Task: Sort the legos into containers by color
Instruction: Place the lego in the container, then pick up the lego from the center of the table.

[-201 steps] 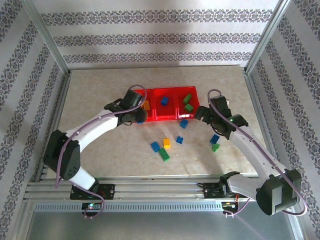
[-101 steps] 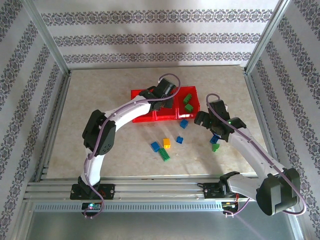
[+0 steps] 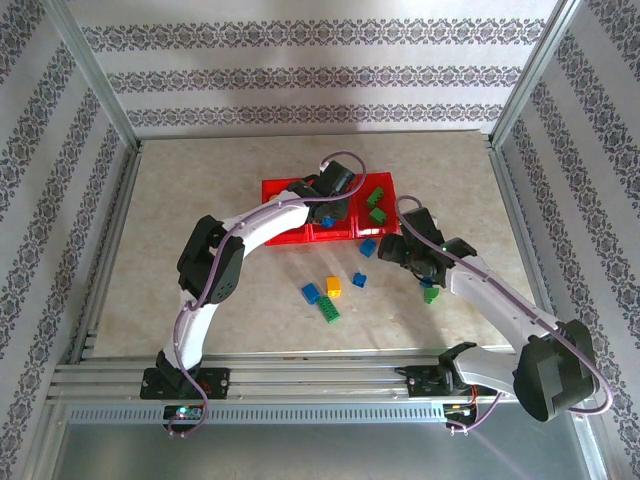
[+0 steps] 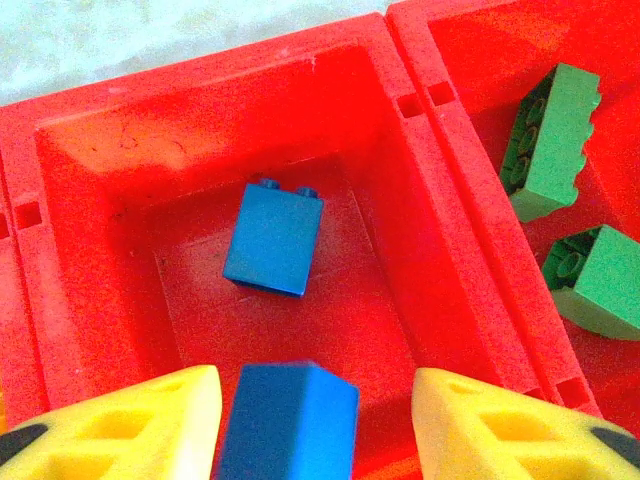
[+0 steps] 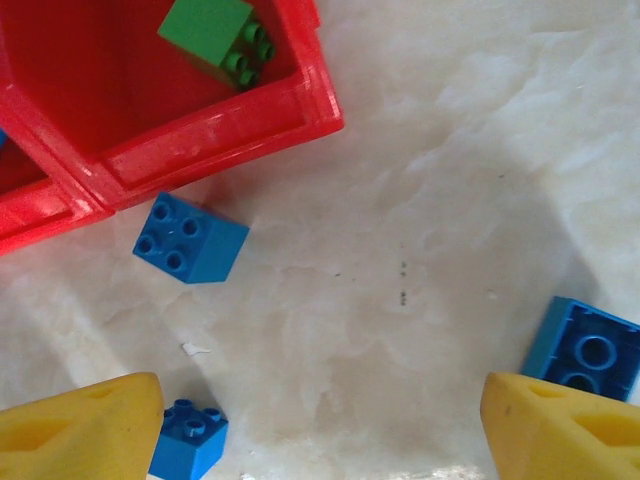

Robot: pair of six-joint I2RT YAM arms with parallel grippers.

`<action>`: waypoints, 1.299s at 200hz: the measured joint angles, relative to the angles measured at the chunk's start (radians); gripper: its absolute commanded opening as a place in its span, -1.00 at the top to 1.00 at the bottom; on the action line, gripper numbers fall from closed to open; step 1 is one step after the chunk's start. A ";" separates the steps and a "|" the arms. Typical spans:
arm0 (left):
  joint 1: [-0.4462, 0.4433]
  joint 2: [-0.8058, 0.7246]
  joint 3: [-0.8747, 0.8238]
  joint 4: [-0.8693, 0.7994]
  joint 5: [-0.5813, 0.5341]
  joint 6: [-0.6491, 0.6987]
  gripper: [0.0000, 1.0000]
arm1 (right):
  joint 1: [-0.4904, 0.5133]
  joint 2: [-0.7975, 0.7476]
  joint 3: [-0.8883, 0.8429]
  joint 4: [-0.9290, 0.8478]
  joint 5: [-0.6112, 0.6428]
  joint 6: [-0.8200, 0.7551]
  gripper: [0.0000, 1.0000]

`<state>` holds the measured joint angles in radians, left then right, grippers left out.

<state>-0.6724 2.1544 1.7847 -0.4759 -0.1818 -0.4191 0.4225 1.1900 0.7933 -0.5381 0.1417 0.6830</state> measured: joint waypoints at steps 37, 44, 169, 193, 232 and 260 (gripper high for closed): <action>0.000 -0.036 -0.035 0.003 -0.003 0.000 -0.46 | 0.053 0.052 0.000 0.025 0.008 0.020 -0.59; 0.000 -0.056 -0.055 0.005 -0.003 0.000 -0.56 | 0.062 0.063 0.000 0.031 0.011 0.024 -0.59; 0.000 -0.649 -0.702 0.245 -0.181 -0.117 -0.99 | 0.143 0.352 0.108 0.121 0.046 0.077 -0.56; 0.005 -0.708 -0.814 0.297 -0.187 -0.150 -0.99 | 0.151 0.417 0.154 0.135 0.053 0.077 -0.53; 0.007 -0.756 -0.896 0.335 -0.190 -0.192 -0.99 | 0.151 0.488 0.199 0.147 0.081 0.077 -0.45; 0.009 -0.770 -0.908 0.338 -0.190 -0.204 -0.99 | 0.143 0.523 0.211 0.158 0.093 0.077 -0.41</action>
<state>-0.6636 1.3846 0.8768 -0.1383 -0.3717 -0.6231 0.5655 1.7130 1.0039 -0.3801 0.2344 0.7597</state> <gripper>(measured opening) 0.994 0.708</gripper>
